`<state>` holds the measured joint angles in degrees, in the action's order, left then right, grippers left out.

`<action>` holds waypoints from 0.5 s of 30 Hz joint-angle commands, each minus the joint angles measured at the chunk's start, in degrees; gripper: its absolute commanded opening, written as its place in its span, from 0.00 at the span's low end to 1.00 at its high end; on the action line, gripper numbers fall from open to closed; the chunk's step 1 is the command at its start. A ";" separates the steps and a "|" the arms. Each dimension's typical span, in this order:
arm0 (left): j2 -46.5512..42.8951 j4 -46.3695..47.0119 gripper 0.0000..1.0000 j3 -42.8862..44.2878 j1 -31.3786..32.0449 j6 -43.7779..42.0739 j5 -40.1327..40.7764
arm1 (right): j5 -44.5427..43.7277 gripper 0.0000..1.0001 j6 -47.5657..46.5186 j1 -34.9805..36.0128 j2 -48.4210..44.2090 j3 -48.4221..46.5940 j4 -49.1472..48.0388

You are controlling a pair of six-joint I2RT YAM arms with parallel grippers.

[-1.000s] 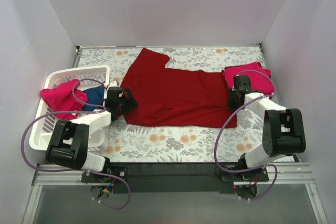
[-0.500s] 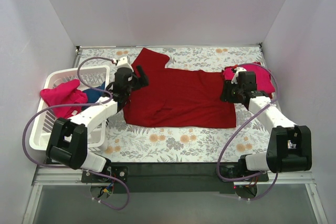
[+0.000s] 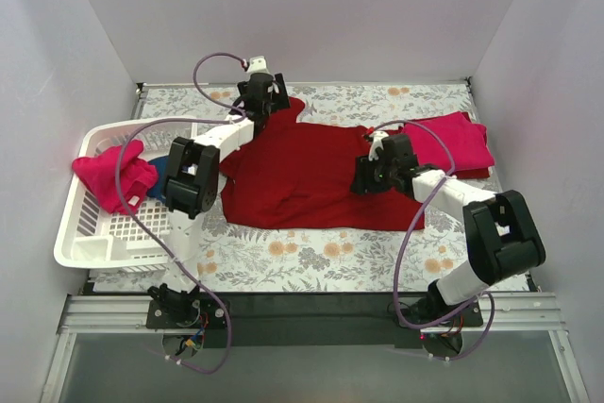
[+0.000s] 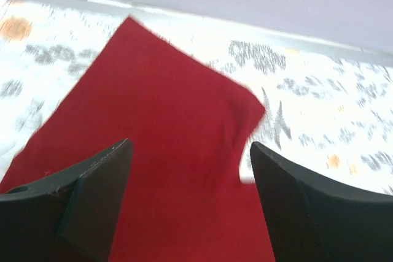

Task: Fold and stack the t-shirts
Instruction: Fold the tshirt

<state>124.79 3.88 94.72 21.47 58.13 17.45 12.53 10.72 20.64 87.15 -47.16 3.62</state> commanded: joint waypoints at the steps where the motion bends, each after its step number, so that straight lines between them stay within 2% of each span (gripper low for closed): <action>1: 5.62 -2.64 0.71 12.81 -2.14 -2.58 -0.31 | 1.26 0.44 1.41 3.52 1.26 -2.41 -5.37; 9: 21.26 -1.86 0.67 28.41 -3.72 -5.92 -1.45 | 2.49 0.44 1.76 6.16 5.92 -2.85 -6.87; 13: 22.43 -2.82 0.66 28.07 -4.25 -5.40 -2.86 | 3.11 0.44 1.85 7.30 7.24 -2.59 -7.57; 15: 21.20 -2.21 0.66 23.70 -4.25 -4.25 -3.04 | 3.63 0.44 1.93 7.66 8.47 -2.68 -7.66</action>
<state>148.83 1.78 121.08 17.23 53.98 15.38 14.59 12.10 27.46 94.41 -48.03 -1.67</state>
